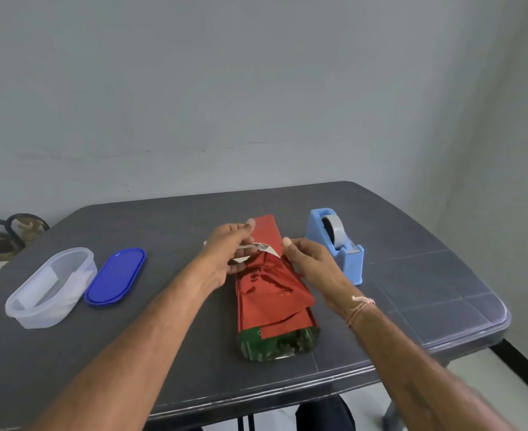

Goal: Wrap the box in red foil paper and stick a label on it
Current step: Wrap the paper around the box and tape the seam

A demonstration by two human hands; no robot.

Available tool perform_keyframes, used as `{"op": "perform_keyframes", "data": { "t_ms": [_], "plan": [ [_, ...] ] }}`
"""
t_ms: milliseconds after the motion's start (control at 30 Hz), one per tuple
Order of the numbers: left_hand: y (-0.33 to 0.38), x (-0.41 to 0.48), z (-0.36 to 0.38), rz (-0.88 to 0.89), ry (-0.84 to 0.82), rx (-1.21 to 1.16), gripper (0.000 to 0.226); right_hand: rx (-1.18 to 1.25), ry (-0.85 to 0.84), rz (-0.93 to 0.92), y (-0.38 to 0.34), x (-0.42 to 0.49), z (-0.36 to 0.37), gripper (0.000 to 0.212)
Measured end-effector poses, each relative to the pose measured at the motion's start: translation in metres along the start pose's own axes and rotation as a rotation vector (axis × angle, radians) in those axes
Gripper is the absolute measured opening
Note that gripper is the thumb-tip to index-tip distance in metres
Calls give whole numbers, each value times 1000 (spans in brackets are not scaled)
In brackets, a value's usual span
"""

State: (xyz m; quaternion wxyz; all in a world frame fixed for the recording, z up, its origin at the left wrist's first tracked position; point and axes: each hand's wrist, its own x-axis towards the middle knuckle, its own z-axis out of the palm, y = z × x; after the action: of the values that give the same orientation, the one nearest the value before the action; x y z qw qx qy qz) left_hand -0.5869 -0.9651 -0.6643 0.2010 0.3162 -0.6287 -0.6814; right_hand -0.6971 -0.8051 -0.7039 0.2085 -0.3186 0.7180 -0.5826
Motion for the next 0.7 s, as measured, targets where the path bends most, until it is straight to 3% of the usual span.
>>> {"op": "perform_keyframes", "data": {
  "t_ms": [167, 300, 433, 500, 600, 700],
  "plan": [
    [-9, -4, 4, 72, 27, -61, 35, -72, -16, 43, -5, 7, -1, 62],
    [-11, -8, 5, 94, 30, -142, 37, -310, -28, -4, -10, 14, 6, 64],
    [-10, -10, -1, 122, 33, -256, 27, -574, 27, -85, -17, 17, 13, 41],
    [-12, -5, -8, 221, 136, -266, 23, -611, 99, -86, -18, 21, 12, 27],
    [-25, 11, -25, 356, 422, -165, 4, -616, 117, -54, -17, 28, 9, 29],
    [-37, 32, -38, 233, 442, -56, 20, -596, 87, -65, -14, 32, 5, 19]
  ]
}}
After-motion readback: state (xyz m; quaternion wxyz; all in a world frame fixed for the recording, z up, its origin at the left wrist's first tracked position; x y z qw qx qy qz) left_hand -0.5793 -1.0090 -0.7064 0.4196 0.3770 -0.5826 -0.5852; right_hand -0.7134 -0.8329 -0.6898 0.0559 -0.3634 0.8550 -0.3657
